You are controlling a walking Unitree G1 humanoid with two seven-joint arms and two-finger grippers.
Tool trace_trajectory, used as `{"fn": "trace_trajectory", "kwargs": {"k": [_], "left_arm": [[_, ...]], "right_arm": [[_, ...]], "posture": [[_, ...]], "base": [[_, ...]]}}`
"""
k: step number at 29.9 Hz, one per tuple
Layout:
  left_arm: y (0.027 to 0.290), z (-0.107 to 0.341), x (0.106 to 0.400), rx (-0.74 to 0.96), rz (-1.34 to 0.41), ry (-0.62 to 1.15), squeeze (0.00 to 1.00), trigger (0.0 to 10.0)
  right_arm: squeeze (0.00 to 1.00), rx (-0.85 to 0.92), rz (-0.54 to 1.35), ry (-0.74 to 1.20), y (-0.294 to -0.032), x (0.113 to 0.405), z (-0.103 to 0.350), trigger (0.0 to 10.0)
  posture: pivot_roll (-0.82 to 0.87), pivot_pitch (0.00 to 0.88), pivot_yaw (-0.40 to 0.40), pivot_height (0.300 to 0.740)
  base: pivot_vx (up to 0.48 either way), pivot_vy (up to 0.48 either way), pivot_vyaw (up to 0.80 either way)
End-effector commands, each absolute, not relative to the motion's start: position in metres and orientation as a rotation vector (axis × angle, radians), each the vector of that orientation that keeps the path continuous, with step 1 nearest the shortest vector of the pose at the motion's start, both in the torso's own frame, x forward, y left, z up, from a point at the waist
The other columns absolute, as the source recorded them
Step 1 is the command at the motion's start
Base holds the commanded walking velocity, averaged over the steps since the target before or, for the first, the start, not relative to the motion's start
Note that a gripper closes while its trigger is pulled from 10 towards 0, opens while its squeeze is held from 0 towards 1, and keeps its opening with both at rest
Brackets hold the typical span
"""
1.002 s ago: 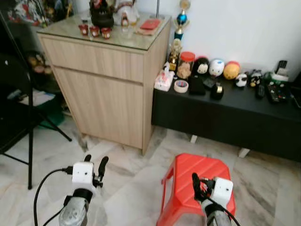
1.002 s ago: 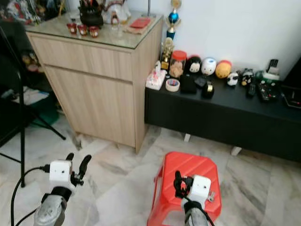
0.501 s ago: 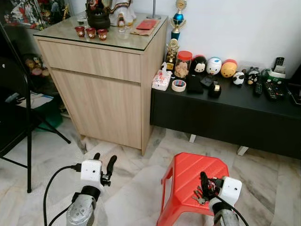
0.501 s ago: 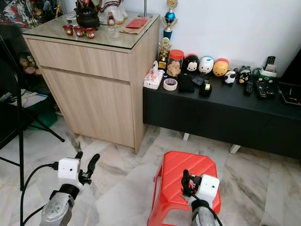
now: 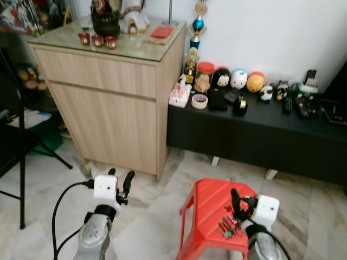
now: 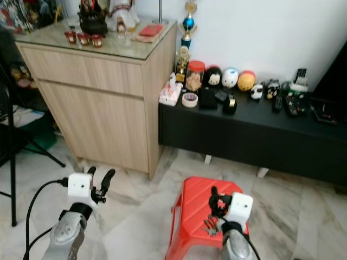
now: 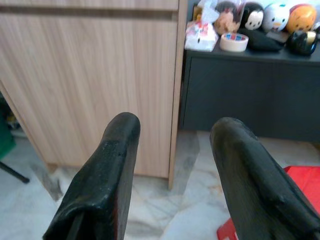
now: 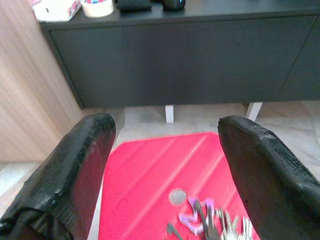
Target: Hang keys on a hook
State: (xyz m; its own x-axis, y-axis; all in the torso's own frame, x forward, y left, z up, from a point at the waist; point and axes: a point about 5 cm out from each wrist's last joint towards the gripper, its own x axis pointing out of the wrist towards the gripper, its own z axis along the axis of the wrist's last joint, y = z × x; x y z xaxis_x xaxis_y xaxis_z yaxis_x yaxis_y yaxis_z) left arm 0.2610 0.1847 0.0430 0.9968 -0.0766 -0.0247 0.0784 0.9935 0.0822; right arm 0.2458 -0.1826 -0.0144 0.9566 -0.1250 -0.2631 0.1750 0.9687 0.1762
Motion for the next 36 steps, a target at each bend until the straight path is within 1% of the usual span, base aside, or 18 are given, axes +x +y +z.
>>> {"fn": "trace_trajectory", "kwargs": {"k": [1, 3, 4, 7, 11, 20, 28, 33, 36], "left_arm": [[0.182, 0.042, 0.260, 0.081, -0.089, 0.025, 0.00, 10.0], [0.182, 0.043, 0.260, 0.087, -0.101, 0.023, 0.00, 10.0], [0.183, 0.043, 0.261, 0.092, -0.103, 0.023, 0.00, 10.0], [0.186, 0.043, 0.261, 0.099, -0.092, 0.025, 0.00, 10.0], [0.187, 0.044, 0.261, 0.116, -0.078, 0.018, 0.00, 10.0], [0.185, 0.040, 0.254, 0.102, -0.081, 0.025, 0.00, 10.0], [0.185, 0.041, 0.253, 0.102, -0.076, 0.023, 0.00, 10.0], [0.187, 0.039, 0.251, 0.112, -0.074, 0.032, 0.00, 10.0], [0.187, 0.040, 0.250, 0.116, -0.079, 0.032, 0.00, 10.0]], "right_arm": [[0.00, 0.222, -0.171, 0.222, -0.183, 0.256, -0.006, 10.0], [0.00, 0.223, -0.163, 0.207, -0.181, 0.260, -0.001, 10.0], [0.00, 0.227, -0.140, 0.196, -0.175, 0.261, 0.001, 10.0], [0.00, 0.226, -0.128, 0.205, -0.171, 0.260, 0.000, 10.0], [0.00, 0.231, -0.137, 0.222, -0.169, 0.257, -0.002, 10.0], [0.00, 0.219, -0.137, 0.205, -0.171, 0.256, 0.003, 10.0], [0.00, 0.215, -0.148, 0.231, -0.169, 0.250, 0.000, 10.0], [0.00, 0.207, -0.165, 0.286, -0.169, 0.247, -0.006, 10.0], [0.00, 0.209, -0.178, 0.294, -0.170, 0.246, -0.007, 10.0]], "posture": [[0.10, 0.000, -0.106, 0.740], [0.10, 0.000, -0.109, 0.740], [0.10, 0.000, -0.109, 0.740], [0.10, 0.000, -0.108, 0.740], [0.10, 0.000, -0.110, 0.740], [0.10, 0.000, -0.107, 0.740], [0.10, 0.000, -0.106, 0.740], [0.09, 0.000, -0.095, 0.740], [0.10, 0.000, -0.093, 0.721]], "base": [[0.266, 0.000, 0.00], [0.262, 0.000, 0.00], [0.262, 0.000, 0.00], [0.259, 0.000, 0.00], [0.000, 0.000, 0.00], [0.000, 0.000, 0.00], [0.000, 0.000, 0.00], [0.000, 0.000, 0.00], [0.000, 0.000, 0.00]]}}
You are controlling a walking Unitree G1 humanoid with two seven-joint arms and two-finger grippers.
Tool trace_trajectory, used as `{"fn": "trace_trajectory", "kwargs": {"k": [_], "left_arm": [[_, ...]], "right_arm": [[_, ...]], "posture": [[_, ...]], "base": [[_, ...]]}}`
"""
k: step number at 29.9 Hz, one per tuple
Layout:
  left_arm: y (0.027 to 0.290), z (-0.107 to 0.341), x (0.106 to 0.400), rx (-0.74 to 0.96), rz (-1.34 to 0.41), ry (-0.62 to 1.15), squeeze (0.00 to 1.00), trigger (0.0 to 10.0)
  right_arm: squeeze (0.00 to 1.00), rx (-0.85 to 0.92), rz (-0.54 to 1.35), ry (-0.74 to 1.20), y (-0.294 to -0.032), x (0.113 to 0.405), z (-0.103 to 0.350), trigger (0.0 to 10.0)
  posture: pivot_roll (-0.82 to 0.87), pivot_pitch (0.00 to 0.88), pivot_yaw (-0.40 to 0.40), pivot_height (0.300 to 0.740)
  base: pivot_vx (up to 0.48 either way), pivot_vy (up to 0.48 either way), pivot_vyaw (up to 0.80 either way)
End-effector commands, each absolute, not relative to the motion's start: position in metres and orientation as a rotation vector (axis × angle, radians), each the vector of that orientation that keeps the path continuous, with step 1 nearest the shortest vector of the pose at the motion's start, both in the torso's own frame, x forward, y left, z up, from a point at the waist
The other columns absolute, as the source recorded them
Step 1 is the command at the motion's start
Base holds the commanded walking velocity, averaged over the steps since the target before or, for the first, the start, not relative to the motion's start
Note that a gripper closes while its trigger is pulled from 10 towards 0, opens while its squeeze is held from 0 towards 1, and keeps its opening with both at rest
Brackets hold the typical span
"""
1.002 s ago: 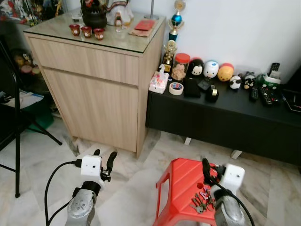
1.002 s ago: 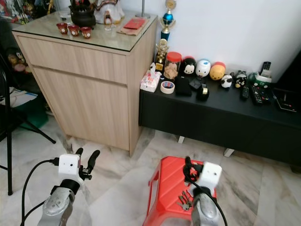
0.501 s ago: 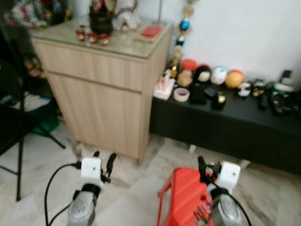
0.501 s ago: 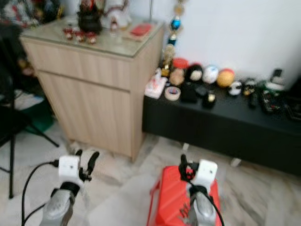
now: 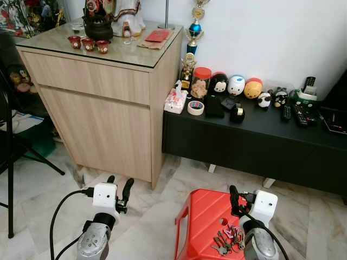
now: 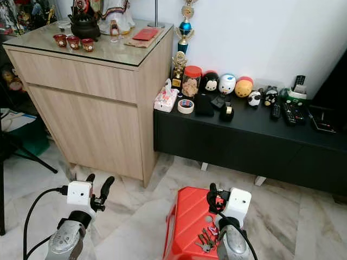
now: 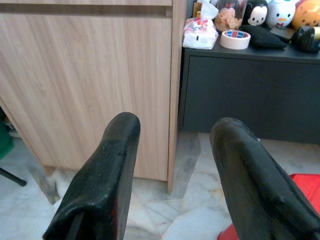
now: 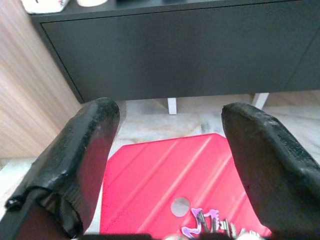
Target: Hang keys on a hook
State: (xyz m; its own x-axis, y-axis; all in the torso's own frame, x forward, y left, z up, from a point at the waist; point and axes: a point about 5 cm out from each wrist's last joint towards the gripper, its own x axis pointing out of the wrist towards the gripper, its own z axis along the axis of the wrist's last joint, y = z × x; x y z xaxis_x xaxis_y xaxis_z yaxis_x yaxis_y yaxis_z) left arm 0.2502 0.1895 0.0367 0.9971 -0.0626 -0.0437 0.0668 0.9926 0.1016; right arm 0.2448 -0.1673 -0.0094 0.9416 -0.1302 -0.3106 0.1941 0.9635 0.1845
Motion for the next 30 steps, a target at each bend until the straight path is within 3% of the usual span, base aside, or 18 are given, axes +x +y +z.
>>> {"fn": "trace_trajectory", "kwargs": {"k": [1, 9, 30], "left_arm": [[0.1878, 0.0397, 0.2503, 0.116, -0.079, 0.032, 0.00, 10.0], [0.1897, 0.0398, 0.2493, 0.122, -0.077, 0.036, 0.00, 10.0], [0.1899, 0.0354, 0.2442, 0.125, -0.067, 0.063, 0.00, 10.0]], "right_arm": [[0.00, 0.209, -0.180, 0.296, -0.1705, 0.2459, -0.0067, 10.0], [0.00, 0.205, -0.199, 0.301, -0.1730, 0.2438, -0.0084, 10.0], [0.00, 0.212, -0.180, 0.349, -0.1687, 0.2440, -0.0138, 10.0]], "posture": [[0.10, 0.000, -0.093, 0.711], [0.10, 0.011, -0.091, 0.662], [0.10, 0.000, -0.095, 0.657]], "base": [[0.000, 0.000, 0.00], [0.000, 0.000, 0.00], [0.000, 0.000, 0.00]]}}
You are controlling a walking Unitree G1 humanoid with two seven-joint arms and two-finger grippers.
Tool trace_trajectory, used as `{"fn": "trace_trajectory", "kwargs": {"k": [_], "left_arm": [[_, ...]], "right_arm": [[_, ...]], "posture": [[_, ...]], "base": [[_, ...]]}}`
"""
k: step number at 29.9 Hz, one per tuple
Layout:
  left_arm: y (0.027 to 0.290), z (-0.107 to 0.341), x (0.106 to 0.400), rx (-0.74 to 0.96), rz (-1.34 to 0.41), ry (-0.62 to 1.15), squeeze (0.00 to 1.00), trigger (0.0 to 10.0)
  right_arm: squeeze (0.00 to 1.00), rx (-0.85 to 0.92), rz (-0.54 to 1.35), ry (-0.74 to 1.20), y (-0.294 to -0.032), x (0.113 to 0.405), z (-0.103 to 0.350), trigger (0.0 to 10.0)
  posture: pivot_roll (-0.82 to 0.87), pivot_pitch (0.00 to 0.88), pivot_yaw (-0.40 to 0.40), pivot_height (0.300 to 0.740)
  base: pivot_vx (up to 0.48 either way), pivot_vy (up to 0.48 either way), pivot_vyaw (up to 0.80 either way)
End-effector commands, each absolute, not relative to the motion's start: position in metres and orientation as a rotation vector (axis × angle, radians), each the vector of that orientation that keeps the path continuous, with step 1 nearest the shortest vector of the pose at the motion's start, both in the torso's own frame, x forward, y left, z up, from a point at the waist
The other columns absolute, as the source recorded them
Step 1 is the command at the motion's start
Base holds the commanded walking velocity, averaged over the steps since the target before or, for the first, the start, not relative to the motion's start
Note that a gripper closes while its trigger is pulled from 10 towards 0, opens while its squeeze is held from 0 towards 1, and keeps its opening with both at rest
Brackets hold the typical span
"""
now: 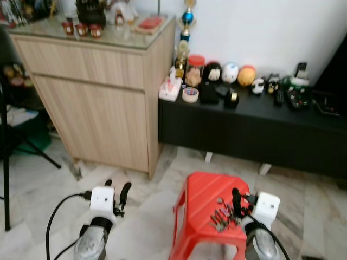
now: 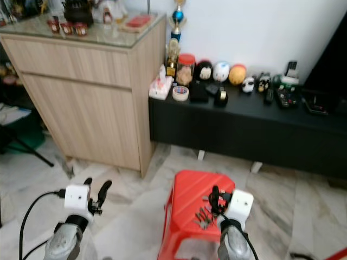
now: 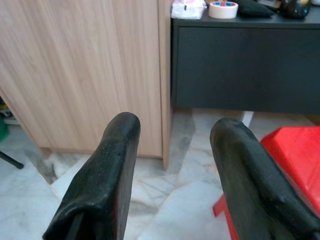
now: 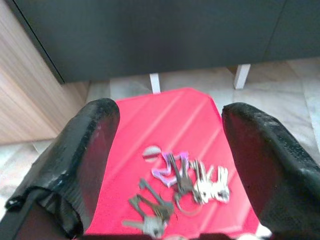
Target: Hang keys on a hook
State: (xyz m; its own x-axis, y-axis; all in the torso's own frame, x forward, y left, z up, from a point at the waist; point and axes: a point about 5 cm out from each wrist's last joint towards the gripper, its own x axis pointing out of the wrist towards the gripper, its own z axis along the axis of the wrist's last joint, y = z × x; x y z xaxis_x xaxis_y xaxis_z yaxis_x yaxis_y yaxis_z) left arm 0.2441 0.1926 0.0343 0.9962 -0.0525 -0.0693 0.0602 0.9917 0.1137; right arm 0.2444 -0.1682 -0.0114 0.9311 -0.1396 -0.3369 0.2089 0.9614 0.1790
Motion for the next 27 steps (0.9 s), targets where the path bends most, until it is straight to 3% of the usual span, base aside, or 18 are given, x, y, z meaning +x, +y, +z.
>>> {"fn": "trace_trajectory", "kwargs": {"k": [1, 27], "left_arm": [[0.189, 0.035, 0.245, 0.123, -0.067, 0.064, 0.00, 10.0], [0.181, 0.034, 0.253, 0.069, -0.076, 0.085, 0.00, 10.0]], "right_arm": [[0.00, 0.215, -0.173, 0.350, -0.168, 0.244, -0.014, 10.0], [0.00, 0.218, -0.115, 0.356, -0.166, 0.249, -0.014, 10.0]], "posture": [[0.10, 0.000, -0.095, 0.652], [0.10, 0.000, -0.097, 0.652]], "base": [[0.000, 0.000, 0.00], [0.000, 0.000, 0.00]]}}
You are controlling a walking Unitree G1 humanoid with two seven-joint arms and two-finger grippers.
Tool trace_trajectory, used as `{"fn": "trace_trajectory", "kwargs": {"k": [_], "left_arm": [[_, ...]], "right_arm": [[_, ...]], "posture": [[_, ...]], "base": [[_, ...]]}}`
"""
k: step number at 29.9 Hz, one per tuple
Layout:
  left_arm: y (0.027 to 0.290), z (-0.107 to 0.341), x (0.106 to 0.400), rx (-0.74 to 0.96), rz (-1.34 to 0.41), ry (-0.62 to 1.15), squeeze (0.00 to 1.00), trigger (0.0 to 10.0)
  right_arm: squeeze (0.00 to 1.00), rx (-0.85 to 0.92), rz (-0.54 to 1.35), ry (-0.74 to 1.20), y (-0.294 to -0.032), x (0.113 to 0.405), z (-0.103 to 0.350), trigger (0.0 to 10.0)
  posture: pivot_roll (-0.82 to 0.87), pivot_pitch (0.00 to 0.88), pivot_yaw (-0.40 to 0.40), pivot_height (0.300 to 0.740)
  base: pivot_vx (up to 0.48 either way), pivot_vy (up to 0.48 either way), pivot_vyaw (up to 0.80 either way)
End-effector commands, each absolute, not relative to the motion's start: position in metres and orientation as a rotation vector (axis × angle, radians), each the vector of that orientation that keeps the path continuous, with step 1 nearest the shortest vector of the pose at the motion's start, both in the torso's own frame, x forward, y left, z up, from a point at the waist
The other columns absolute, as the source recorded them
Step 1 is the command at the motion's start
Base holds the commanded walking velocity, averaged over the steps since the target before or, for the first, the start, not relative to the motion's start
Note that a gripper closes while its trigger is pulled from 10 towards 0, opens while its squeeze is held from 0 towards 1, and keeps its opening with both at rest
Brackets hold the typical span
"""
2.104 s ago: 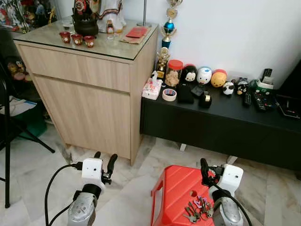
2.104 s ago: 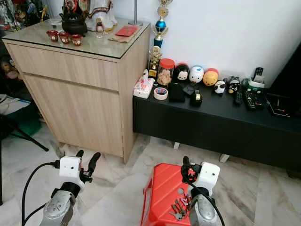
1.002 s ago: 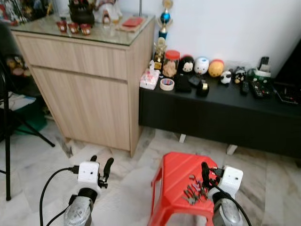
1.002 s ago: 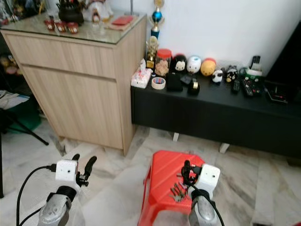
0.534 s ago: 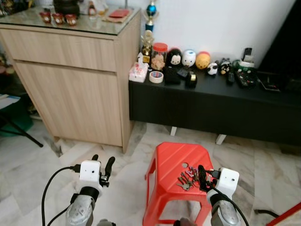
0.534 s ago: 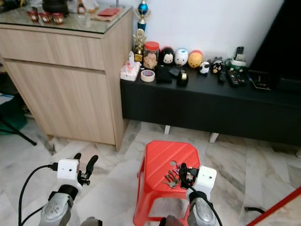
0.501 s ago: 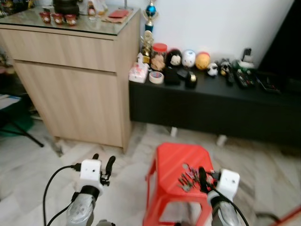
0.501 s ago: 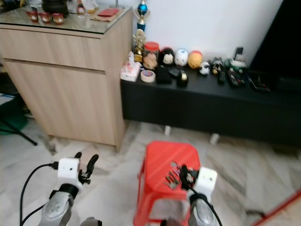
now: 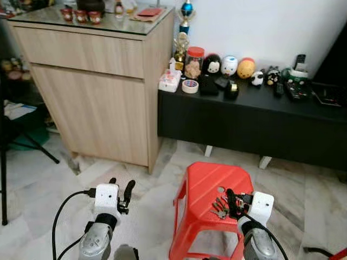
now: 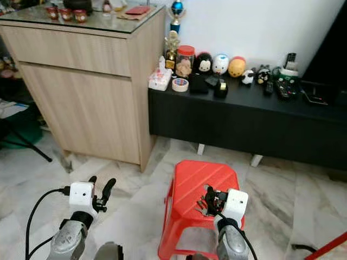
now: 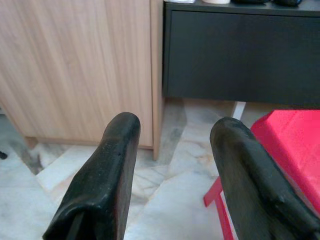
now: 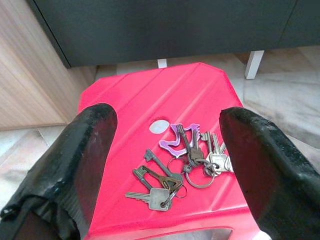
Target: Hang keys on a hook
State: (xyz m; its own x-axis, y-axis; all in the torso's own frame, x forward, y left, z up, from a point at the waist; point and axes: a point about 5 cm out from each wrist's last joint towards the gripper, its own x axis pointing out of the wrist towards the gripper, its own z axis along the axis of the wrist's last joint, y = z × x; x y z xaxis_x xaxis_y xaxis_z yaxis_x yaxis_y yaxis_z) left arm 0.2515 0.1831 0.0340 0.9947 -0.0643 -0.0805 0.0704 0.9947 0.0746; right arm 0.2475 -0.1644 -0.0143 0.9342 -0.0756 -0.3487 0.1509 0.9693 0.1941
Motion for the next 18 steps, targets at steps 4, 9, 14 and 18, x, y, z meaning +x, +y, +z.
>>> {"fn": "trace_trajectory", "kwargs": {"k": [4, 9, 14, 18], "left_arm": [[0.184, 0.035, 0.254, 0.065, -0.065, 0.083, 0.00, 10.0], [0.186, 0.036, 0.255, 0.068, -0.060, 0.082, 0.00, 10.0], [0.187, 0.036, 0.256, 0.067, -0.056, 0.081, 0.00, 10.0], [0.190, 0.037, 0.256, 0.068, -0.049, 0.078, 0.00, 10.0]], "right_arm": [[0.00, 0.218, -0.114, 0.360, -0.165, 0.249, -0.015, 10.0], [0.00, 0.216, -0.120, 0.376, -0.166, 0.248, -0.017, 10.0], [0.00, 0.213, -0.108, 0.438, -0.165, 0.246, -0.025, 10.0], [0.00, 0.202, -0.098, 0.414, -0.165, 0.247, -0.023, 10.0]], "posture": [[0.10, 0.000, -0.097, 0.652], [0.10, 0.000, -0.096, 0.652], [0.10, 0.000, -0.096, 0.637], [0.10, 0.004, -0.098, 0.627]], "base": [[0.000, 0.000, 0.00], [0.000, 0.000, 0.00], [0.000, 0.000, 0.00], [0.000, 0.000, 0.00]]}}
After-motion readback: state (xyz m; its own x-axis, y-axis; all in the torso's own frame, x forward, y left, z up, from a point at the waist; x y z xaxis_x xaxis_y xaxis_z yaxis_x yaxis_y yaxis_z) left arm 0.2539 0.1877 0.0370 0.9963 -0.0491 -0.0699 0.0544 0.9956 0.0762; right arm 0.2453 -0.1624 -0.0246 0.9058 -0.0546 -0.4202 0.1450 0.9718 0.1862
